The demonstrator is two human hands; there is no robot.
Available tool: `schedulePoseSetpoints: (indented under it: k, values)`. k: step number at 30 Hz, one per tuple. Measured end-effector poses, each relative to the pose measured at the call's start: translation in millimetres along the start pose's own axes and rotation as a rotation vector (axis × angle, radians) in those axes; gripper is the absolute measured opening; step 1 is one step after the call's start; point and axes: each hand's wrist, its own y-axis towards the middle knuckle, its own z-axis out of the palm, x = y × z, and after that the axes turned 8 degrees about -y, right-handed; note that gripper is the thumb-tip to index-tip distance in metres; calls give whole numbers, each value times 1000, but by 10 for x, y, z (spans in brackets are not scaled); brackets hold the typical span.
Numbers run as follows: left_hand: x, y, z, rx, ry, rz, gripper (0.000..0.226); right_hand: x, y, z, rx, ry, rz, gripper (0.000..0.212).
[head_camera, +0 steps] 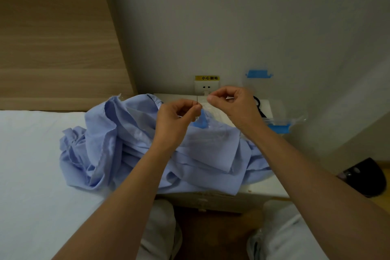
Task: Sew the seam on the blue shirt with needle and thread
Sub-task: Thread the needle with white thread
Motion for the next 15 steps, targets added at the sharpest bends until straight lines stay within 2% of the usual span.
schedulePoseSetpoints:
  k: [15]
  values:
    - [-59,-57,53,59,-7,14,4,0,-156,-41,-18,-27,-158,5]
